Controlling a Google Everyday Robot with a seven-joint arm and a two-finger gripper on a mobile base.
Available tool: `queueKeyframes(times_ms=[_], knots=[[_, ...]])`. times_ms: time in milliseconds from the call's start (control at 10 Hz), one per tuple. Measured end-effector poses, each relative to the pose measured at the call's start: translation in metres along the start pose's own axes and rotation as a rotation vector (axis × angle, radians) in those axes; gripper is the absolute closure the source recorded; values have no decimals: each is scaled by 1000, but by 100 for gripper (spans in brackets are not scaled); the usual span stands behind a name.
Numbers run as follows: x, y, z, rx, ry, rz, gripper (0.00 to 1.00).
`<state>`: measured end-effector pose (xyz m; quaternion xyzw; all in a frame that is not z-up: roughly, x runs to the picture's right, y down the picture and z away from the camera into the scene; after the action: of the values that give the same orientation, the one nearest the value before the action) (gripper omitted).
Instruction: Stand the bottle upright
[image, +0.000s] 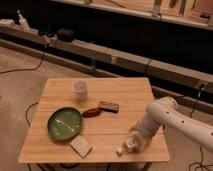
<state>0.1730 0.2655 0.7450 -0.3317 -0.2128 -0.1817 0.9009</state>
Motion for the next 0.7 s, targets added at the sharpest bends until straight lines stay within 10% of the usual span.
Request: queueKeyframes(times_ms=[700], knots=[[1,-22,34,-2,28,28,35]])
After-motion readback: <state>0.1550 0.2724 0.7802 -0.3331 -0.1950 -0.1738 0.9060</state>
